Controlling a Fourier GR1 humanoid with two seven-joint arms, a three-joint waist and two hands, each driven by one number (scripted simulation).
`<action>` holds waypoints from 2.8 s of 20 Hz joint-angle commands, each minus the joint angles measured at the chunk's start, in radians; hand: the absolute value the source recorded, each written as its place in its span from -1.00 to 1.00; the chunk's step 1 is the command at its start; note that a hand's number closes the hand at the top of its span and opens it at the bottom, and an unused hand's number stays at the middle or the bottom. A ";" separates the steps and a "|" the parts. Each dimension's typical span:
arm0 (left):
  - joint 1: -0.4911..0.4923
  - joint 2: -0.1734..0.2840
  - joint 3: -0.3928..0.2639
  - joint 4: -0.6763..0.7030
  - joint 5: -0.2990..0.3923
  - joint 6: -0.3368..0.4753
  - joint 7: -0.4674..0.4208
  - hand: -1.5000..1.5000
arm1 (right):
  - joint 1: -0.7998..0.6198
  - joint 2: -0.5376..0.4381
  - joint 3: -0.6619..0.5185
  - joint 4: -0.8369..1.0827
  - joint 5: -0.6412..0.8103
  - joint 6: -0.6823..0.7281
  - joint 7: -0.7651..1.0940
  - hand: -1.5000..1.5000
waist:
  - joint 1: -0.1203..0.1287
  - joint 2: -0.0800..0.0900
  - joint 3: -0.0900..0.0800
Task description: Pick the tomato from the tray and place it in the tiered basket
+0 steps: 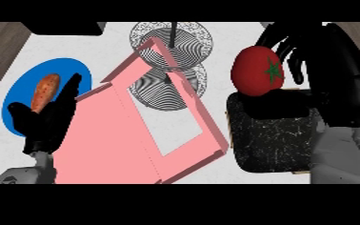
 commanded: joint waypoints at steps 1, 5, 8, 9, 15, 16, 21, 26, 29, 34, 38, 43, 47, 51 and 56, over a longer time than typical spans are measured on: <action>-0.061 0.027 0.036 0.032 0.044 -0.062 0.002 0.00 | -0.193 0.084 0.039 0.164 0.059 -0.038 0.094 1.00 | -0.002 0.000 0.002; -0.030 0.006 0.009 -0.015 0.019 -0.035 0.024 0.00 | -0.317 0.091 -0.008 0.396 0.052 -0.122 0.095 1.00 | 0.009 0.001 0.002; -0.067 0.001 0.016 0.086 -0.002 -0.052 -0.043 0.00 | -0.385 0.091 0.072 0.480 0.023 -0.226 0.143 1.00 | 0.003 0.002 0.002; 0.007 0.020 0.026 0.003 0.033 -0.080 -0.018 0.00 | -0.447 0.092 0.004 0.523 0.021 -0.184 0.147 1.00 | 0.010 0.000 0.002; -0.010 -0.011 0.002 -0.032 -0.008 -0.035 0.005 0.00 | -0.481 0.092 0.042 0.774 -0.010 -0.331 0.081 1.00 | 0.014 0.003 0.003; -0.014 -0.028 -0.025 -0.032 -0.022 -0.030 0.018 0.00 | -0.534 0.092 -0.001 0.810 -0.021 -0.296 0.093 1.00 | 0.011 0.002 0.003; 0.015 -0.020 -0.001 -0.070 -0.022 -0.034 0.023 0.00 | -0.530 0.092 0.032 0.858 -0.057 -0.331 0.070 1.00 | 0.001 -0.001 0.003; 0.020 -0.013 0.025 -0.039 -0.008 -0.070 -0.010 0.00 | -0.551 0.092 0.096 1.013 -0.043 -0.451 -0.011 1.00 | 0.004 0.001 0.003; -0.067 -0.035 0.023 0.026 -0.034 -0.037 0.002 0.00 | -0.538 0.092 0.159 1.058 -0.031 -0.534 -0.004 1.00 | 0.001 0.003 0.003; -0.042 -0.025 0.029 -0.007 -0.008 -0.071 0.040 0.00 | -0.518 0.092 0.212 1.149 0.005 -0.674 -0.080 1.00 | 0.009 0.004 0.003; -0.014 -0.030 0.012 -0.069 -0.011 -0.069 0.068 0.00 | -0.536 0.092 0.130 1.211 -0.018 -0.828 -0.142 1.00 | 0.018 0.005 0.003; -0.043 -0.050 0.012 -0.024 -0.037 -0.058 0.028 0.00 | -0.639 0.092 0.161 1.401 -0.090 -0.856 -0.204 -1.00 | 0.028 0.009 0.003; 0.000 -0.049 0.010 -0.042 -0.041 -0.075 0.002 0.00 | -0.682 0.092 0.080 1.451 -0.107 -0.900 -0.283 -1.00 | 0.026 0.011 0.003; -0.051 -0.052 0.023 -0.012 -0.042 -0.058 0.023 0.00 | -0.680 0.092 0.105 1.380 -0.200 -1.011 -0.194 -1.00 | 0.025 0.007 0.003; -0.039 -0.062 0.032 0.030 -0.053 -0.054 -0.026 0.00 | -0.675 0.092 -0.003 1.320 -0.261 -1.113 -0.220 -1.00 | 0.002 0.003 0.003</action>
